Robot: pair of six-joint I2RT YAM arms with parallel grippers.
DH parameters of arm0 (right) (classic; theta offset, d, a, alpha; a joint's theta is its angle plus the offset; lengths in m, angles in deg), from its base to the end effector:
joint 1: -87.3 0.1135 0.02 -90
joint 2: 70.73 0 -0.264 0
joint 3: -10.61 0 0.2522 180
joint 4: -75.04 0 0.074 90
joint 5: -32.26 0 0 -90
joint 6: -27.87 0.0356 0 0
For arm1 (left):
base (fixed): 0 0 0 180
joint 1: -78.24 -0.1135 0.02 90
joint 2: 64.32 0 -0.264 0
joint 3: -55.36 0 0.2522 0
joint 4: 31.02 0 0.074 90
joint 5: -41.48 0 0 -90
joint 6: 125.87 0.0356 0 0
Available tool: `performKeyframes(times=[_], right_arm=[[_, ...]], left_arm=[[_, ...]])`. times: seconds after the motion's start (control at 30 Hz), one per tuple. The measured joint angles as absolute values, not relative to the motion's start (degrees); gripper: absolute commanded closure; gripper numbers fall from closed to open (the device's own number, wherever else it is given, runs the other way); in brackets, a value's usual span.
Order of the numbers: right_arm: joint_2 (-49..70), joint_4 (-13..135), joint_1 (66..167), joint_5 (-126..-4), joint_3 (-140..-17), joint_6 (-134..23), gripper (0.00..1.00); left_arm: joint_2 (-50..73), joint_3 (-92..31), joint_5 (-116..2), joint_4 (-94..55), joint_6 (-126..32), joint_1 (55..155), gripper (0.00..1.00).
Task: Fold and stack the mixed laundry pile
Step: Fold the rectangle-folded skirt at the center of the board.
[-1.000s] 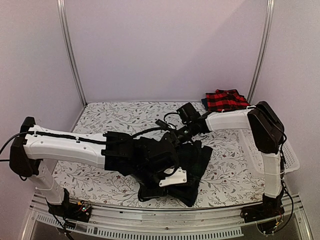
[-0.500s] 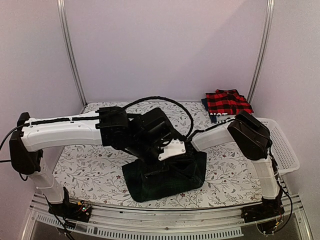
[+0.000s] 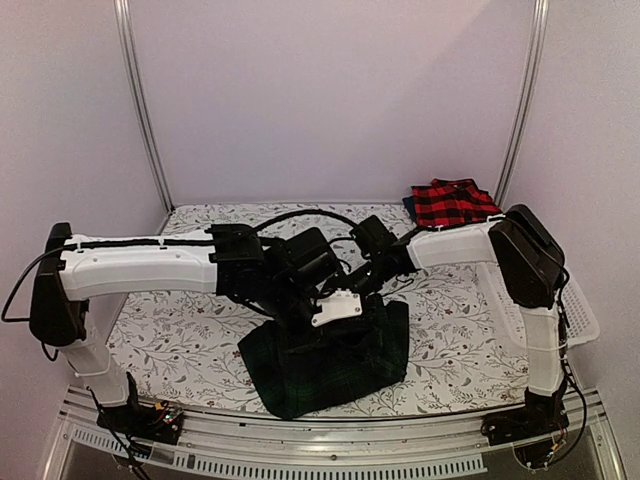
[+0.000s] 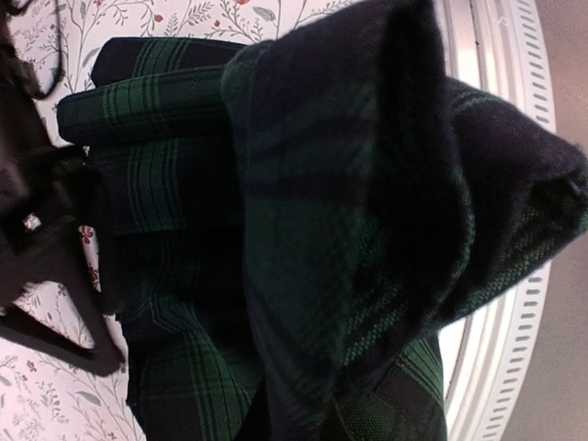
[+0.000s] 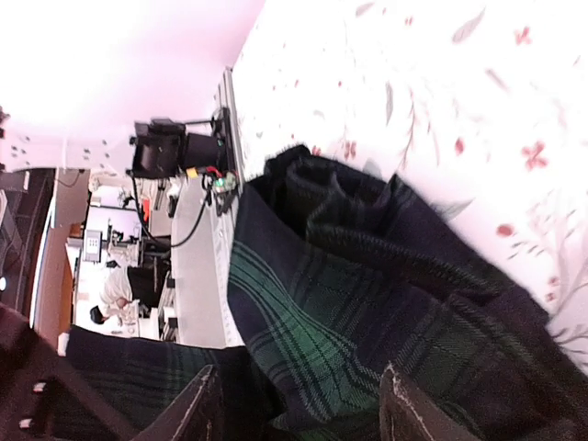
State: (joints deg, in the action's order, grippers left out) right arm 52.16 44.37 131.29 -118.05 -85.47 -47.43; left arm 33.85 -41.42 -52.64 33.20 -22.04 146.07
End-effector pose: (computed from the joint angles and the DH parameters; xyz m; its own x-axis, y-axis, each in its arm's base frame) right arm 0.2934 0.3263 0.1442 -0.7594 -0.5583 -0.3341 -0.5038 0.1796 0.8449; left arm 0.1315 -0.3296 0.2690 -0.1102 0.9024 -0.4166 0.9899 0.1372 0.0352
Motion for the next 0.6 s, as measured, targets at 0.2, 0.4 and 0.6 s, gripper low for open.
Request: performKeyframes(times=[0.2, 0.4, 0.6], right_arm=[[47.88, 44.92, 125.00, -119.65, -93.71, -44.09, 0.41], [42.89, 46.05, 121.56, -119.56, -91.64, -41.29, 0.40], [35.59, 45.55, 118.16, -116.67, -80.44, -39.41, 0.39]], left_arm=[[33.96, -41.36, -55.44, 32.09, -20.80, 143.38, 0.95], [36.71, -41.58, -58.41, 30.34, -18.70, 138.27, 0.91], [42.26, -42.04, -56.86, 27.06, -16.62, 133.94, 0.76]])
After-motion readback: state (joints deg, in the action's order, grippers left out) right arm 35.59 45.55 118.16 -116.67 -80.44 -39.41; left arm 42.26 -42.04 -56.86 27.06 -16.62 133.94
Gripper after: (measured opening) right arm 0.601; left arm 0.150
